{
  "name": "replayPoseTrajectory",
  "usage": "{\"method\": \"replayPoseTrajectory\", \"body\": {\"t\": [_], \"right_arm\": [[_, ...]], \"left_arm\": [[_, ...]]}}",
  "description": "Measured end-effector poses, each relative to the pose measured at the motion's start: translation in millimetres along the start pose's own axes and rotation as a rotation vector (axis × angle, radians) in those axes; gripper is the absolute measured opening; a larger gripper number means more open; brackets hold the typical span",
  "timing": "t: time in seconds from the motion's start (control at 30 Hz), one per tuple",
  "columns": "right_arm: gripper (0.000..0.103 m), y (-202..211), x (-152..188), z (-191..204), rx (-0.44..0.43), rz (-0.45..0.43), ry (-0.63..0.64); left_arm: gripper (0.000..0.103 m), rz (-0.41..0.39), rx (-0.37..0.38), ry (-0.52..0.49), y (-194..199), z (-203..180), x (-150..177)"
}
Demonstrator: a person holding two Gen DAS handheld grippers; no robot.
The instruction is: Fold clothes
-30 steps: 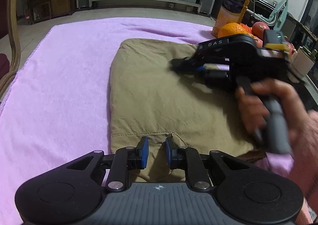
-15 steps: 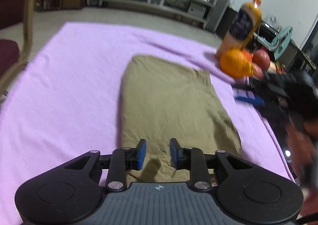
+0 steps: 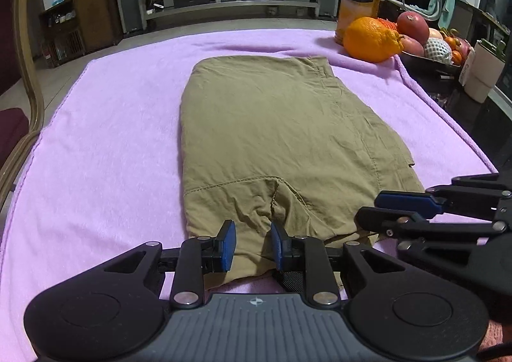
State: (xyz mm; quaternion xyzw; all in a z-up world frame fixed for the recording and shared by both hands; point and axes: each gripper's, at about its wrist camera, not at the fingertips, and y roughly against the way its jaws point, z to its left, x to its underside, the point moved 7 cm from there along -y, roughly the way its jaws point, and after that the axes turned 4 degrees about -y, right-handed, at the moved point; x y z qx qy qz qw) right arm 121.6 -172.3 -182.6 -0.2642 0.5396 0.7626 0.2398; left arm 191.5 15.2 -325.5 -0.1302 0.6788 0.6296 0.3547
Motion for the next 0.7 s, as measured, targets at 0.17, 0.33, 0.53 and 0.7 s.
{"method": "replayPoseTrajectory", "body": {"t": [0.17, 0.33, 0.53, 0.7], "right_arm": [[0.024, 10, 2, -15, -0.022, 0.042, -0.141], [0.035, 21, 1, -28, -0.031, 0.062, -0.263], [0.050, 25, -9, -30, -0.069, 0.060, -0.349], [0.055, 28, -16, -35, -0.086, 0.037, -0.382]], "left_arm": [[0.027, 0.027, 0.003, 0.043, 15, 8, -4], [0.035, -0.002, 0.015, 0.069, 34, 10, -15], [0.040, 0.012, 0.032, 0.133, 33, 21, -20], [0.045, 0.015, 0.045, 0.171, 33, 30, -25]]}}
